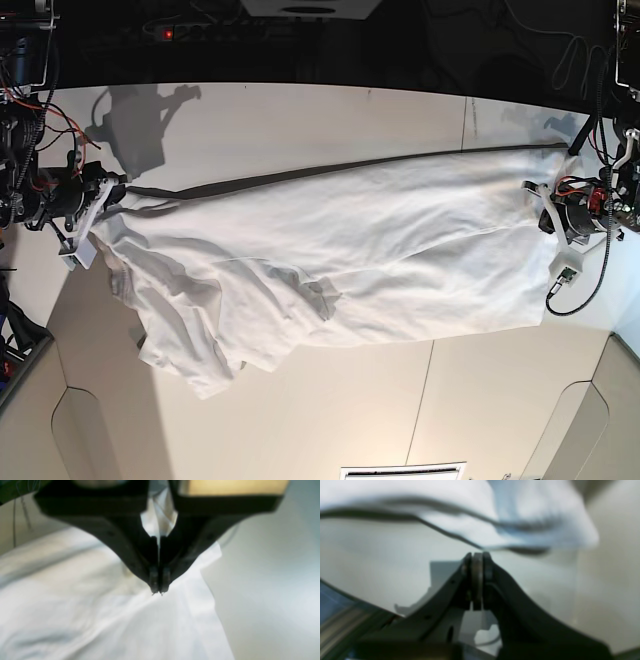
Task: Layout the t-shirt on the table in an organized manner, then fold the t-shirt properly
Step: 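Release the shirt and reposition both grippers onto its edges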
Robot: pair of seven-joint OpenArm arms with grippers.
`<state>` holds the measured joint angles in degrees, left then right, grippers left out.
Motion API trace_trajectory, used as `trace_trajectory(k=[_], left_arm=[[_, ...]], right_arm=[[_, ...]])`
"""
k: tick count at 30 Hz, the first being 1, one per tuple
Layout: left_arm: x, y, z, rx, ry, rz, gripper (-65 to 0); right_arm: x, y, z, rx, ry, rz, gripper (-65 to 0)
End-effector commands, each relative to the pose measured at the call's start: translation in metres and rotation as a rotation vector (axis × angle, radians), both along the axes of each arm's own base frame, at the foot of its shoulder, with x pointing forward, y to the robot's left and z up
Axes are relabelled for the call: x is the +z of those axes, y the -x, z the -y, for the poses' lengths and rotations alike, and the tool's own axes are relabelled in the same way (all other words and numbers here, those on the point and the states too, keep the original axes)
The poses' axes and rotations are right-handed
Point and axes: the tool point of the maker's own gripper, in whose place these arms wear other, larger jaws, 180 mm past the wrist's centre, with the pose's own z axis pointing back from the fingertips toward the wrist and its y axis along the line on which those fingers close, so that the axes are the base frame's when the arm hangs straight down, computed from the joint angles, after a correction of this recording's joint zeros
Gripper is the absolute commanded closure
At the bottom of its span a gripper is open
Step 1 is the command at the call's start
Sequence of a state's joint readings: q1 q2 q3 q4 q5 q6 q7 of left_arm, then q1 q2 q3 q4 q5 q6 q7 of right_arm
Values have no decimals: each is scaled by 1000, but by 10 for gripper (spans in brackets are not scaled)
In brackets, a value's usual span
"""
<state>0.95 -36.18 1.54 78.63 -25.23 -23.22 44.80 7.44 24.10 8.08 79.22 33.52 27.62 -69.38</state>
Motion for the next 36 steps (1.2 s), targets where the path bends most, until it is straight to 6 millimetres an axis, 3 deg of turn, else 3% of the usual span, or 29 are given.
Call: trace_trajectory(k=[1,7,10,14,17,20,26,30,36], left_arm=[[16,-14,-5,-6,-5,63,-9],[35,-39,14,-10,97,211,-9],[37,-49,31,-7,141,238,-9],[34,-54,55,-5,201,249,-9],[28,-52,76,-30,248,240,-9],[24,-51,84,-28,266,228,-9],[11,-40,81,-15,258,173,-9],[-9,-28,73,18,255,113,-9],[-47,10,60,65,232,-59,-9]], right_arm=[[22,-21,-1,7,-17,93,0],[79,-71,-26,29,-91,430,0],[83,-81,-30,23,-78,475,0],[69,-83,-44,7,-78,470,0],[44,-78,-48,-21,-87,414,0],[17,-68,-45,-51,-94,336,0],[-17,-46,-38,-83,-95,207,0],[-23,-39,-38,-81,-94,173,0],[-31,-22,-38,-62,-82,84,0]])
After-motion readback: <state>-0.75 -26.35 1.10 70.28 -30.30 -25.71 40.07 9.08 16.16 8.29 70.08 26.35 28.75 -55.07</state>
